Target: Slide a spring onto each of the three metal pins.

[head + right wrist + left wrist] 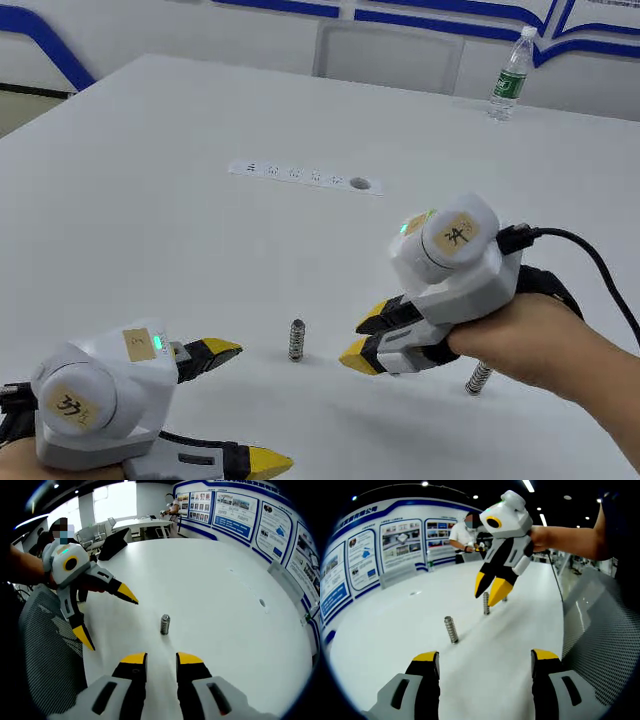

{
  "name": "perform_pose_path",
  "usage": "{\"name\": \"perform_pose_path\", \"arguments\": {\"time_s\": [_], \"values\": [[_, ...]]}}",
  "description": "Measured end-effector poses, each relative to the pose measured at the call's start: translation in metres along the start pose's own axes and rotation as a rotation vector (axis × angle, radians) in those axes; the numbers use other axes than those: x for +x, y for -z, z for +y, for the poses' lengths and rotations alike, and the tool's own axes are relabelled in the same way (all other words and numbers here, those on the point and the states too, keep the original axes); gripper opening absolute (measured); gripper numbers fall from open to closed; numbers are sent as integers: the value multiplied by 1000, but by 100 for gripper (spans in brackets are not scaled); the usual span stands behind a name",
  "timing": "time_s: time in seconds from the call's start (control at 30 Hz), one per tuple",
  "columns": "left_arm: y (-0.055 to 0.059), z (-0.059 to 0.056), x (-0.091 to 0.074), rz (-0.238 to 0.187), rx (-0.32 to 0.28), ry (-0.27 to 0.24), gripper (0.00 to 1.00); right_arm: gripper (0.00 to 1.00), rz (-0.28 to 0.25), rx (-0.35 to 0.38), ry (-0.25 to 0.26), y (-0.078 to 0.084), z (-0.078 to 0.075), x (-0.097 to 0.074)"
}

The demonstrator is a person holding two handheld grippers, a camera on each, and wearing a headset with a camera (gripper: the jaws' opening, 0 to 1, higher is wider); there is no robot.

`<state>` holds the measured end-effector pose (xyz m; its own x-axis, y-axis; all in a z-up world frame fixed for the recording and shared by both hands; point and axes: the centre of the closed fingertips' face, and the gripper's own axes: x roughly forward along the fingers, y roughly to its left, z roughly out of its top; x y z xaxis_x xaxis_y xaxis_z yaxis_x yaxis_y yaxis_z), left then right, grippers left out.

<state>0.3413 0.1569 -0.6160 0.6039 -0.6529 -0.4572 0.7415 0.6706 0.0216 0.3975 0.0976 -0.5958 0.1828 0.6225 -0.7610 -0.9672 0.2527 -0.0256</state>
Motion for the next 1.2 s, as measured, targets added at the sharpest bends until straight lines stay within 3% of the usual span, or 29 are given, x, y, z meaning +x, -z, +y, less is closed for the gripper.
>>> {"name": "perform_pose_path", "arguments": {"time_s": [0.77,1.2], "values": [[-1,0,-2,-6,-18,-9,78,28,-69,52,5,31,19,-27],[-2,-1,-2,-10,-26,-8,79,29,-82,124,31,63,22,-42]]}}
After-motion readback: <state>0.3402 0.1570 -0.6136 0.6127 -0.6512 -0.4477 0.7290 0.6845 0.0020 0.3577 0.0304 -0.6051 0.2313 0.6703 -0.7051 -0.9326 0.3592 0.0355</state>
